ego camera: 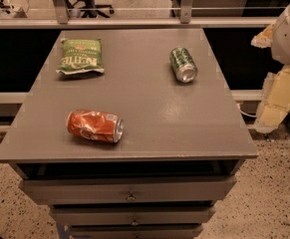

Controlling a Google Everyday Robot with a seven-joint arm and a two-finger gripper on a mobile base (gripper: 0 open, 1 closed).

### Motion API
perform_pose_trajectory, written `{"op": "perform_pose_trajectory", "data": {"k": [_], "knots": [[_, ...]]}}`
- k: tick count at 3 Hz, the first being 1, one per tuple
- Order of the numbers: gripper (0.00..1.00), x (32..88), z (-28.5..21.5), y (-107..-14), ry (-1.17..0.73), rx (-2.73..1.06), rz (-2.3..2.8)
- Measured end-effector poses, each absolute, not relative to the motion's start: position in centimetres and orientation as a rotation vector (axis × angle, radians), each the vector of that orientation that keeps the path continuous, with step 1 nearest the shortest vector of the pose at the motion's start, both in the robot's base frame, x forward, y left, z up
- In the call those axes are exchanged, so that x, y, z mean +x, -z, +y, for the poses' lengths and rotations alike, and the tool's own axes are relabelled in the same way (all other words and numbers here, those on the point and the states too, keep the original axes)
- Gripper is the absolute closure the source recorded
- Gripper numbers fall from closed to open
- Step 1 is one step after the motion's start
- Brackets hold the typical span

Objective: Place green can upright

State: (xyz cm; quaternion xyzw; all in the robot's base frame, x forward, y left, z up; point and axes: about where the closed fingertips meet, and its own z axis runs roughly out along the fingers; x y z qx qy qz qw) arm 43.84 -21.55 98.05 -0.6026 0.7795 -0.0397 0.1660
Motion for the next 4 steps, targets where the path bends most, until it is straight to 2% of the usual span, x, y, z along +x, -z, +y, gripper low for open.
{"op": "perform_pose_trajectory", "data": {"k": [1, 2, 4], "knots": [[0.0, 43.8, -21.5, -98.1, 0.113, -1.716, 2.22], [0.0, 47.6, -21.0, -96.8, 0.063, -1.676, 2.224], [0.0, 61.3, -20.1, -92.2, -0.157, -1.329, 2.385]]}}
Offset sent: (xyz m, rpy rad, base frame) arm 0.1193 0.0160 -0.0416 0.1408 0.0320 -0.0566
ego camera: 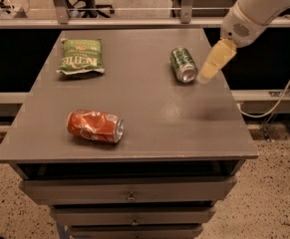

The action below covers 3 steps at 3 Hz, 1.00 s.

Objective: Place green can upright

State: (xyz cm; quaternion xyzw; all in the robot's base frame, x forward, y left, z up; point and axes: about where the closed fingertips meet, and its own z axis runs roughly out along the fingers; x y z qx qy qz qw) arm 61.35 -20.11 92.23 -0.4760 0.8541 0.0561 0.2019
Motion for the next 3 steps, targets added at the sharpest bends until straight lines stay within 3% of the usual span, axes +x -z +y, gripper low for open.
{"op": "perform_pose_trajectory", "data": {"k": [3], "knots": [[0.0, 72.3, -20.5, -88.6, -0.261, -0.676, 2.59]]}}
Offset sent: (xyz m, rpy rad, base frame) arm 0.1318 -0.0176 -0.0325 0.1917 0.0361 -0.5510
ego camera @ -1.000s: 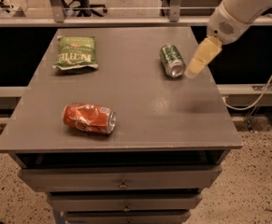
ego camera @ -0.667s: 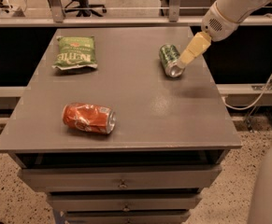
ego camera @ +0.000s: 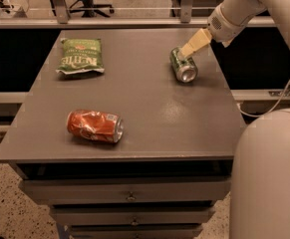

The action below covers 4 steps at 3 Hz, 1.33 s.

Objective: Place green can upright

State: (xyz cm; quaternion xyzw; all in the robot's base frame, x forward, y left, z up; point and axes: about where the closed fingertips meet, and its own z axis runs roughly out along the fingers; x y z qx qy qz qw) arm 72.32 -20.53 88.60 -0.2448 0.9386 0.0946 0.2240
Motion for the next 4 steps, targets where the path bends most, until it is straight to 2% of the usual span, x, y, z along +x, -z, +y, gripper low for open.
{"op": "perform_pose_trajectory", "data": {"k": [2, 4], "knots": [[0.0, 74.0, -16.3, -87.0, -0.282, -0.51, 2.712], [0.0, 73.9, -14.2, -84.7, -0.155, -0.485, 2.836]]}}
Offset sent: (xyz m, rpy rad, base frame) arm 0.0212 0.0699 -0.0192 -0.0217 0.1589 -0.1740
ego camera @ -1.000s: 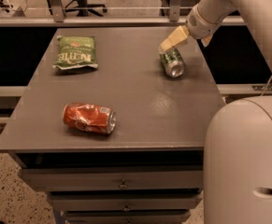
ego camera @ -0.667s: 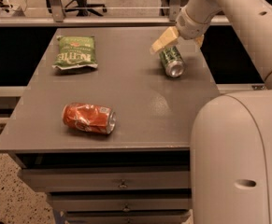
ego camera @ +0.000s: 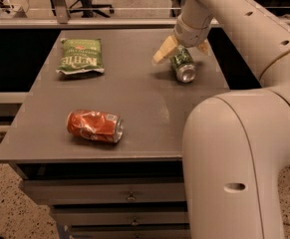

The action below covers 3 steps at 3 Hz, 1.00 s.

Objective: Place green can upright

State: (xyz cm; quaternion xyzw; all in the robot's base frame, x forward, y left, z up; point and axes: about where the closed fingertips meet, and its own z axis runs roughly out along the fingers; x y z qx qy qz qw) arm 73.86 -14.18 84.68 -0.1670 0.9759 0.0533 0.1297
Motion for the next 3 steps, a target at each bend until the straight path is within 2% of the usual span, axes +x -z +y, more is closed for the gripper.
{"op": "perform_pose_trajectory", "data": {"k": [1, 3], "knots": [[0.15, 73.71, -13.74, -84.22, -0.101, -0.484, 2.861], [0.62, 73.93, -13.46, -84.85, -0.021, -0.496, 2.849]]}}
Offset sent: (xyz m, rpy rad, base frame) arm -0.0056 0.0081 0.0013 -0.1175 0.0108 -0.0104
